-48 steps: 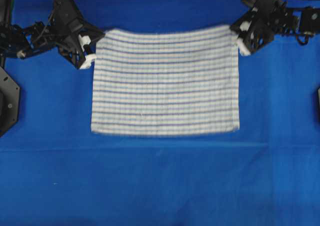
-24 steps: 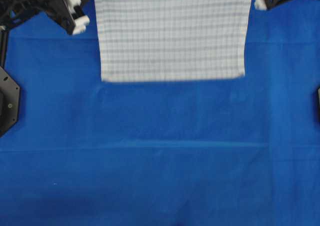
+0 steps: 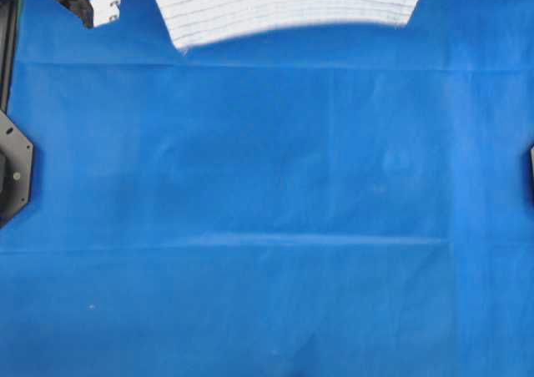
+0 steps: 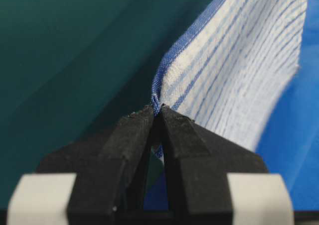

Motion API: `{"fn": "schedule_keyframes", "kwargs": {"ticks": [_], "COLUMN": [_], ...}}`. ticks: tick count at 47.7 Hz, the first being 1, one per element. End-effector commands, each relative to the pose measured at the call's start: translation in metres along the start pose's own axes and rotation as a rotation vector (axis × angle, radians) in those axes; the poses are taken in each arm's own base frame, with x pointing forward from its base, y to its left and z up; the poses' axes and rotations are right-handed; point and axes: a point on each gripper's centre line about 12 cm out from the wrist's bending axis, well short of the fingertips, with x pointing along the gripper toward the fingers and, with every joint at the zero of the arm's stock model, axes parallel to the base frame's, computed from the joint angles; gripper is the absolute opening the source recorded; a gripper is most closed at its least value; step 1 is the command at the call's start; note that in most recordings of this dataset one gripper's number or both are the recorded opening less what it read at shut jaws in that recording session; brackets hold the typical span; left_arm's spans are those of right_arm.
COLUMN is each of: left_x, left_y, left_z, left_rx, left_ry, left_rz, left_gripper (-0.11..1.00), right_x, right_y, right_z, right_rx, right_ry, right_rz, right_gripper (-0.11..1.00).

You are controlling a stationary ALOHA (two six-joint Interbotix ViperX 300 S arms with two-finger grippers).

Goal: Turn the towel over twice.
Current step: 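Lift the held corners up and pull them toward the far side, then swing the held edge over and lay the towel flat toward the near side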

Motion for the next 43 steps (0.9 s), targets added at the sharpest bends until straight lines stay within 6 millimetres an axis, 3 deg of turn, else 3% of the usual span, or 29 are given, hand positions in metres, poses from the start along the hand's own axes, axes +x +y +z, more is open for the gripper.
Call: {"fn": "schedule_keyframes", "kwargs": {"ticks": [1,10,15,26,35,43], "left_x": [-0.002,-0.002,-0.002,-0.01,-0.029,-0.045], "left_y": [0.001,-0.002,-0.014,-0.063,-0.112,-0.152], "left_z": [0.009,0.008,0.0,-0.054,-0.107,-0.138], "left_rx": [0.002,0.002,0.002,-0.028,-0.028,-0.081], "left_ry": [-0.023,-0.013,0.034,0.197,0.359,0.487], "left_rz": [0.003,-0.012,-0.057,-0.217,-0.379,-0.489], "left_gripper": [0.04,0.04,0.04,0.04,0.04,0.04], "right_x": [-0.004,-0.005,-0.005,-0.017,-0.03,-0.041], "right_y": [0.001,0.01,0.021,0.068,0.104,0.135], "right_z": [0.007,0.0,-0.011,-0.075,-0.131,-0.173], "right_rx": [-0.003,-0.003,-0.003,-0.005,0.043,0.079], "right_ry": [-0.016,0.023,0.083,0.319,0.479,0.612], "right_rz": [0.001,0.015,0.035,0.142,0.248,0.311], "right_gripper": [0.07,0.07,0.07,0.07,0.07,0.07]}}
